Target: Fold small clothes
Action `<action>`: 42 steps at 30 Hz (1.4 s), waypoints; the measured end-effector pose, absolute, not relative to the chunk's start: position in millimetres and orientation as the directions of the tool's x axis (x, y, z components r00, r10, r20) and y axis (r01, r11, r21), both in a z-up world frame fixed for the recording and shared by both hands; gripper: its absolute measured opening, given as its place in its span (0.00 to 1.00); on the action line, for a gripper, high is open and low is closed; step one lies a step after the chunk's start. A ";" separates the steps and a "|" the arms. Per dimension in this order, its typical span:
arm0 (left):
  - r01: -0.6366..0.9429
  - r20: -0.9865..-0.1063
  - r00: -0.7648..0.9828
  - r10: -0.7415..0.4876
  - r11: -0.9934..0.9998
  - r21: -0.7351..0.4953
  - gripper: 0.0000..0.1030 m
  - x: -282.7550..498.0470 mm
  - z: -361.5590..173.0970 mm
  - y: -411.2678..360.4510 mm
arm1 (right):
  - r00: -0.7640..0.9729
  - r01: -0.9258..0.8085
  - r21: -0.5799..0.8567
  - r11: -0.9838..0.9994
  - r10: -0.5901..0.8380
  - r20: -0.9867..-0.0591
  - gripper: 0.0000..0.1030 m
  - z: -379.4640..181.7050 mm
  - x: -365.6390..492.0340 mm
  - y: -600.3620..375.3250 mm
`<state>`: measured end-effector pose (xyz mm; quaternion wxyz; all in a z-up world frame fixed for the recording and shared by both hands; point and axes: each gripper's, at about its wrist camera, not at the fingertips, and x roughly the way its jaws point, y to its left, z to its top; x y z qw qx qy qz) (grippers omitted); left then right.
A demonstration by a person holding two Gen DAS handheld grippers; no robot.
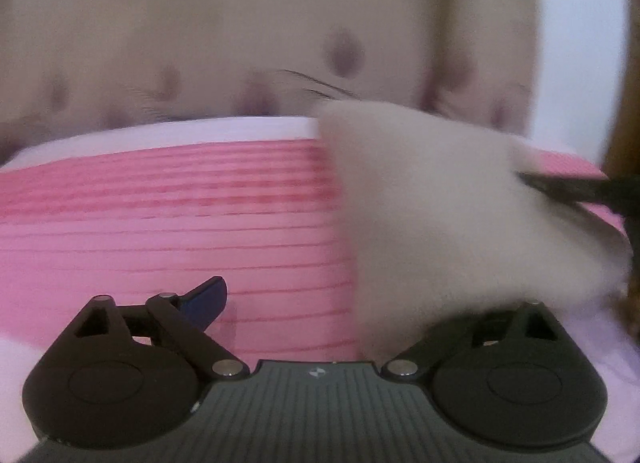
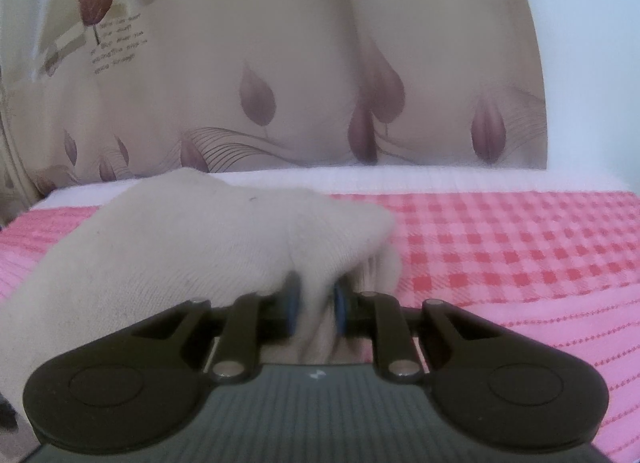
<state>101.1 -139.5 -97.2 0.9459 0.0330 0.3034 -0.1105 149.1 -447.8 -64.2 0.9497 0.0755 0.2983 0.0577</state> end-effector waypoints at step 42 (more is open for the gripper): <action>0.447 -0.325 0.715 -0.619 0.762 -0.469 0.99 142.0 -108.3 -141.6 | 0.750 -0.173 0.227 0.958 0.278 -0.601 0.08 -52.5 35.4 -444.2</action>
